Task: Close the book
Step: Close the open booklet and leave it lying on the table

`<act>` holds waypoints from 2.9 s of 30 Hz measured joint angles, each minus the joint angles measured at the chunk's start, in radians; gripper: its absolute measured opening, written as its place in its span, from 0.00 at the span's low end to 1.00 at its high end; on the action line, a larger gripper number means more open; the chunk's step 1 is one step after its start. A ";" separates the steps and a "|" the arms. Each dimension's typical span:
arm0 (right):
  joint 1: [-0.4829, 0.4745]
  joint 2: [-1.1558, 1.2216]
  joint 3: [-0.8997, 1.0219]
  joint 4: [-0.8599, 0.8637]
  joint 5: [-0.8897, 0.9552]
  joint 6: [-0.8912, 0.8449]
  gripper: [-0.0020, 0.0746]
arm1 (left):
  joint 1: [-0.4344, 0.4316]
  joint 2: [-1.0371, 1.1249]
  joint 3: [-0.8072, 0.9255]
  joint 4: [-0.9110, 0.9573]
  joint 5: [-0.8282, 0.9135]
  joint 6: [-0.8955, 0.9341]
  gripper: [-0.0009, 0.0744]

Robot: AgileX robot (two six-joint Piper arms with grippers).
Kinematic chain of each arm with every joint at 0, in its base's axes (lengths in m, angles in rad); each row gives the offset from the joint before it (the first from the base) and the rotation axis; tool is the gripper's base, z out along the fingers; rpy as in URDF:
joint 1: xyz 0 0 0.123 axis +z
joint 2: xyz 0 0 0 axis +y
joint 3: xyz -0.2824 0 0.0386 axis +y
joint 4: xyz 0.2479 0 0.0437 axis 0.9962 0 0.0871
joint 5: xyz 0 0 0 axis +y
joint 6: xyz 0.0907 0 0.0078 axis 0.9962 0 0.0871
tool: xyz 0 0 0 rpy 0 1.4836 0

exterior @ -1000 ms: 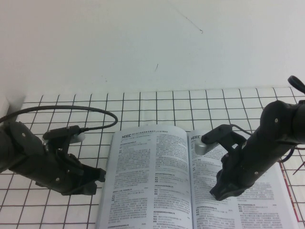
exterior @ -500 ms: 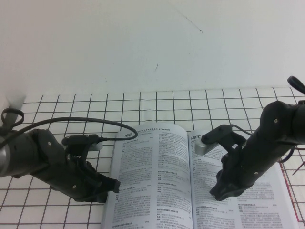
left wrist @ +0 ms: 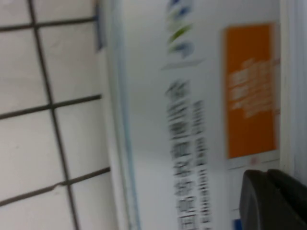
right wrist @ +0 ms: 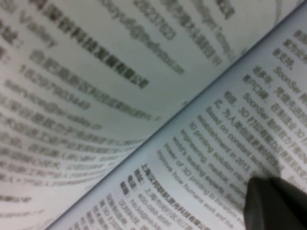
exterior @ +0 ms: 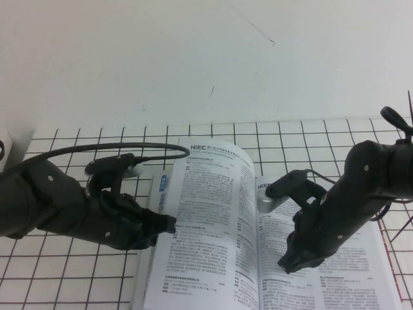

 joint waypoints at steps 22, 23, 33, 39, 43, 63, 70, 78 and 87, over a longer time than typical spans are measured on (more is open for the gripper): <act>-0.043 -0.217 0.000 -0.065 -0.010 0.091 0.02 | -0.121 -0.019 -0.015 -0.469 0.035 0.327 0.01; -0.057 -0.247 0.000 -0.070 -0.003 0.095 0.02 | -0.143 -0.019 -0.028 -0.469 0.026 0.327 0.01; -0.187 -0.590 0.002 -0.103 0.069 0.142 0.02 | -0.312 0.031 -0.180 -0.446 -0.019 0.274 0.01; -0.188 -0.700 0.002 -0.104 0.089 0.144 0.02 | -0.332 0.101 -0.205 -0.300 0.039 0.199 0.01; -0.188 -0.697 0.036 -0.096 0.089 0.139 0.02 | -0.303 0.054 -0.210 -0.053 0.056 0.050 0.01; -0.177 -0.327 0.159 0.235 -0.019 -0.168 0.02 | -0.076 -0.034 -0.129 0.369 0.060 -0.321 0.01; -0.177 -0.396 0.161 0.230 -0.022 -0.171 0.02 | -0.090 -0.032 -0.129 0.041 0.042 -0.060 0.01; -0.176 -0.634 0.152 0.236 -0.068 -0.171 0.02 | -0.243 -0.035 -0.181 -0.174 0.029 0.152 0.01; -0.176 -0.885 0.111 0.149 0.027 -0.136 0.02 | -0.293 -0.248 -0.283 -0.123 0.058 0.165 0.01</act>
